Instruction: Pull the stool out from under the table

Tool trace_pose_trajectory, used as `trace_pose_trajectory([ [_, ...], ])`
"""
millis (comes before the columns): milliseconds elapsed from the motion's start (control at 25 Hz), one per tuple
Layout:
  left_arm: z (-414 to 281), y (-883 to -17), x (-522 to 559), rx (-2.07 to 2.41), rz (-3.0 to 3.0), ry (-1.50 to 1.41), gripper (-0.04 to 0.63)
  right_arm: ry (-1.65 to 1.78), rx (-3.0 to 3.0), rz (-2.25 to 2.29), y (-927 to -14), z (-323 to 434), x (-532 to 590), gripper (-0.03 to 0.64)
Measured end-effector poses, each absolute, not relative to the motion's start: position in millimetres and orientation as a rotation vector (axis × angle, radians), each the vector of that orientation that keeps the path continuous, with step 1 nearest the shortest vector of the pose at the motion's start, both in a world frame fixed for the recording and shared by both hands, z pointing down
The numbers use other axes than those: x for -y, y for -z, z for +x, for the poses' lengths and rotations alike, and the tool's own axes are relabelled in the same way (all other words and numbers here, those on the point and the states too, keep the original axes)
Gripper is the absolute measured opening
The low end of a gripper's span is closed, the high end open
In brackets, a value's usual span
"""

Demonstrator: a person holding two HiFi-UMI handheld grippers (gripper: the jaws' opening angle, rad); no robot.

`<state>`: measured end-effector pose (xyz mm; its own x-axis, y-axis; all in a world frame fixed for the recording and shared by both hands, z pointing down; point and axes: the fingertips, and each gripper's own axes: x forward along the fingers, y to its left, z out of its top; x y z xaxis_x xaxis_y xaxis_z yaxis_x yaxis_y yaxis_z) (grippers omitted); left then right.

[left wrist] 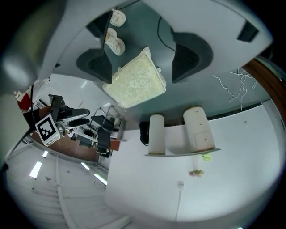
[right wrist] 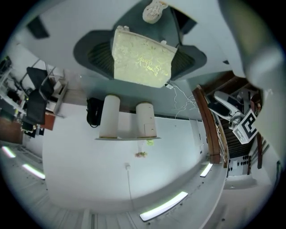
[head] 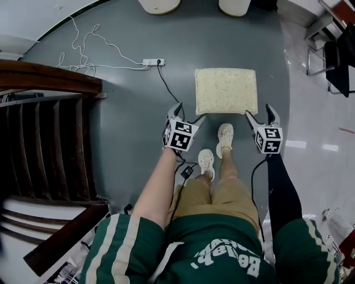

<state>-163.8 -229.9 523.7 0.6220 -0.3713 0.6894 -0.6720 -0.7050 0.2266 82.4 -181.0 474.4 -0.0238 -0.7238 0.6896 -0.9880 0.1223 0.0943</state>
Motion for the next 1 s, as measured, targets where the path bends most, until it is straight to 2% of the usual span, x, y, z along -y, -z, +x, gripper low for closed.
trace_pose_trajectory([
  [600,-152,-310,234,0.977,2.453,-0.541,0.425,-0.384,1.984,1.738,-252,37,187,0.405],
  [1000,-117,-196,283,1.187,2.542,-0.381,0.425,-0.174,2.161,1.692,-163,78,247,0.405],
])
